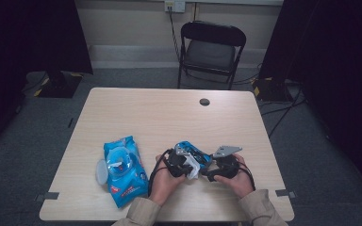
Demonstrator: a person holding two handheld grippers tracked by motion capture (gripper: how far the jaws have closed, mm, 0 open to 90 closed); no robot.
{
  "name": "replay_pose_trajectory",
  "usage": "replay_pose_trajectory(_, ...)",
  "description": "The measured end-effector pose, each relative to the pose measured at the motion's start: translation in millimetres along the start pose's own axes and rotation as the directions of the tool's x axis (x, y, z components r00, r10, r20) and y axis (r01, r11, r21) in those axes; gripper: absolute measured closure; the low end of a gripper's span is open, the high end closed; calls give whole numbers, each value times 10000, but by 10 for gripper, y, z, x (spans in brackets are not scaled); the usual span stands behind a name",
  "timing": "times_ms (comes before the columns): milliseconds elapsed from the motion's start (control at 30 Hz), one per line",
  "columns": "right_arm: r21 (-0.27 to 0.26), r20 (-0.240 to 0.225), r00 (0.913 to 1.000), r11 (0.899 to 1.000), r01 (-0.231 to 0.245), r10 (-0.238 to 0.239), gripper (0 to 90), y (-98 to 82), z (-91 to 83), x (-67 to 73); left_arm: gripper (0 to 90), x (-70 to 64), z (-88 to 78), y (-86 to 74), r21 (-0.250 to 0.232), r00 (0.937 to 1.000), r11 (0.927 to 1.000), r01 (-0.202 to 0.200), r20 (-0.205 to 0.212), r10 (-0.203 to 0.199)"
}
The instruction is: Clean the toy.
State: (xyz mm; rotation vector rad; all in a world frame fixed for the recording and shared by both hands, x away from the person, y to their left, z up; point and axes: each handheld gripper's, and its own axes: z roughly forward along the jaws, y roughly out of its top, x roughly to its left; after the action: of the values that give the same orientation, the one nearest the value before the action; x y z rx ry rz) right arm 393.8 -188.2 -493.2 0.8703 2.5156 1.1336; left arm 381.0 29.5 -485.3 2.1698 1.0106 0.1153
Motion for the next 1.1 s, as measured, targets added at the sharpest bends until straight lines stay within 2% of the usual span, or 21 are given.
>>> replay_pose_trajectory(67,-106,-73,9999,9998,146,-147,203,32,-72,-15,848,4,-3,-2,-22,10000,10000,34,6,-34)
replay_pose_trajectory(133,-201,-142,9998,9997,102,-105,207,52,-118,-24,848,11,-7,-2,10,10000,10000,-19,-4,19)
replay_pose_trajectory(167,-427,-112,9999,9991,71,-76,213,97,-214,-51,848,14,-4,-1,15,10000,10000,-7,3,7)
replay_pose_trajectory(233,-773,-111,9999,9970,-63,55,284,129,-293,-75,848,10,-4,2,45,10000,10000,-41,4,41)
replay_pose_trajectory(300,-775,-120,9999,9970,-35,26,305,143,-311,-86,848,6,-3,0,27,10000,10000,-22,-8,22)
replay_pose_trajectory(333,-753,-58,9999,9971,103,-108,373,163,-307,-95,848,3,-2,1,25,10000,10000,-44,-36,44)
replay_pose_trajectory(433,-701,-224,9997,9975,-6,-10,414,179,-258,-93,848,-2,-4,2,70,10000,10000,-41,-75,42)
replay_pose_trajectory(533,-325,-292,9994,9993,170,-180,482,216,-125,-48,847,-4,-1,-4,-6,10000,10000,-13,-65,13)
replay_pose_trajectory(667,-34,-145,9995,9996,297,-298,521,231,-55,-31,848,-3,0,-4,-21,10000,10000,-48,-41,48)
replay_pose_trajectory(700,-6,-302,9992,9997,256,-256,576,226,-20,-28,848,-4,-1,-3,-22,9999,10000,-88,-56,88)
replay_pose_trajectory(733,-46,-296,9993,9998,207,-209,590,222,-8,-26,848,-14,0,-5,5,10000,10000,-99,10,99)
replay_pose_trajectory(967,-112,-321,9993,9997,207,-211,592,223,10,-35,849,-123,27,-16,3,9989,9995,-324,340,324)
replay_pose_trajectory(1033,-60,-274,9992,9996,280,-281,593,230,9,-24,849,-205,58,-17,-38,9975,9992,-409,580,410)
replay_pose_trajectory(1100,-74,-275,9992,9996,281,-283,592,230,11,-26,849,-231,59,-17,5,9971,9991,-425,625,424)
